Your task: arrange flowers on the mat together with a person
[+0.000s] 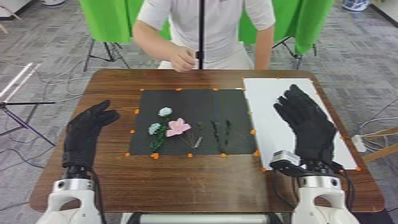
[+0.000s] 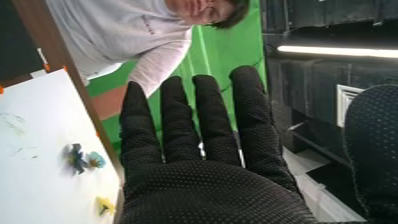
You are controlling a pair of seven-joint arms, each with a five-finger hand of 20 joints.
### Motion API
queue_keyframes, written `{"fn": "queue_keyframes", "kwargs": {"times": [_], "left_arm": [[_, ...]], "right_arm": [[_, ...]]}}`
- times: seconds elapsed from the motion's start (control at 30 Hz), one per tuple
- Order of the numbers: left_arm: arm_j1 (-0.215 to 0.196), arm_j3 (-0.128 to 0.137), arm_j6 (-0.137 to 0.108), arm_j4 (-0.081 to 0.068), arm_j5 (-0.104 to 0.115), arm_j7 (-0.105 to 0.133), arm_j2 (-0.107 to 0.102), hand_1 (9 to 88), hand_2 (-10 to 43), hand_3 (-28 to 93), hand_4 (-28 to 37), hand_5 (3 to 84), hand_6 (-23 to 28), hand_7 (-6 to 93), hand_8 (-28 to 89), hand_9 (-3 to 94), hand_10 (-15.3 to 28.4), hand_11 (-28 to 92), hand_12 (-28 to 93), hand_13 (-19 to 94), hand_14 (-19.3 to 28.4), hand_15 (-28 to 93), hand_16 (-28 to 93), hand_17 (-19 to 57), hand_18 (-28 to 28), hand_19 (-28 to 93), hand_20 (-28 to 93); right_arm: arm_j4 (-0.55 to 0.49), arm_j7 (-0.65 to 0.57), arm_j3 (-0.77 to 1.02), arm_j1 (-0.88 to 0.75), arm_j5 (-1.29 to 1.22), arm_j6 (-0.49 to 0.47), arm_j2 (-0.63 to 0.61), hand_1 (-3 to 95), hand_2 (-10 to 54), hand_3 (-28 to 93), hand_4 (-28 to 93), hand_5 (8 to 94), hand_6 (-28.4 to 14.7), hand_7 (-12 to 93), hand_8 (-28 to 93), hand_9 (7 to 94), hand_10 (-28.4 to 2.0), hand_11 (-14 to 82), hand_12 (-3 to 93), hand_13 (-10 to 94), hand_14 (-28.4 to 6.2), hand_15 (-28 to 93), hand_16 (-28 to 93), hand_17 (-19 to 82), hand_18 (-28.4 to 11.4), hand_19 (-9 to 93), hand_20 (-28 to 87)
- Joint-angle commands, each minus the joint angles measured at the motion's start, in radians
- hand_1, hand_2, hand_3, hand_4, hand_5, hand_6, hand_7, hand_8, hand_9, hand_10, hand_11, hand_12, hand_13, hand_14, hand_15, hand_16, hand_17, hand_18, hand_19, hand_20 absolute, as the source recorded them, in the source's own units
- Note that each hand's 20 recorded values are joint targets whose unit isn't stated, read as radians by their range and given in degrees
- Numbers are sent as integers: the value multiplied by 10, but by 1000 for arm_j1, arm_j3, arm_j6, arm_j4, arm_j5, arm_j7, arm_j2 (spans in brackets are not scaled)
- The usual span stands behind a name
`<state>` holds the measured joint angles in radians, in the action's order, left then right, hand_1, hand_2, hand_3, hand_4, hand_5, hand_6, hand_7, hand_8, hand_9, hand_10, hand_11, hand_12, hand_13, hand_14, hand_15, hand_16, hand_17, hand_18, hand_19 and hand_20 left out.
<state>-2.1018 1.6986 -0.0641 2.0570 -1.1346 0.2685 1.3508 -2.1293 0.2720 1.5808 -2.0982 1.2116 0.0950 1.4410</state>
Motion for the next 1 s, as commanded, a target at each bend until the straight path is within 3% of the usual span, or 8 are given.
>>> {"fn": "queue_keyframes", "kwargs": {"times": [0.03, 0.2, 1.0], "left_arm": [[21, -2, 31, -19, -7, -12, -13, 241, 25, 661, -250, 503, 52, 162, -54, 502, 146, 233, 155, 404, 198, 255, 13, 40, 138, 119, 160], [12, 2, 18, -14, -4, -1, -4, 242, 25, 661, -248, 503, 52, 163, -54, 502, 146, 233, 155, 404, 198, 254, 13, 40, 138, 118, 160], [-1, 14, 9, -7, 3, -5, 1, 244, 24, 662, -250, 503, 52, 163, -55, 502, 145, 233, 155, 403, 198, 255, 13, 40, 137, 118, 161]], "right_arm": [[-2, 8, -15, -9, -9, 44, -2, 72, 39, 811, -187, 438, 11, 122, -93, 371, -102, 35, 114, 317, -100, 97, 159, 203, -137, 70, 308], [0, 27, -16, 1, -15, 62, -3, 73, 40, 812, -187, 450, 14, 126, -94, 374, -100, 37, 115, 315, -99, 98, 157, 203, -136, 72, 307], [9, -5, -44, 0, 9, 52, -4, 96, 20, 815, -187, 478, 16, 140, -99, 397, -102, 45, 123, 344, -104, 117, 165, 206, -138, 89, 320]]}}
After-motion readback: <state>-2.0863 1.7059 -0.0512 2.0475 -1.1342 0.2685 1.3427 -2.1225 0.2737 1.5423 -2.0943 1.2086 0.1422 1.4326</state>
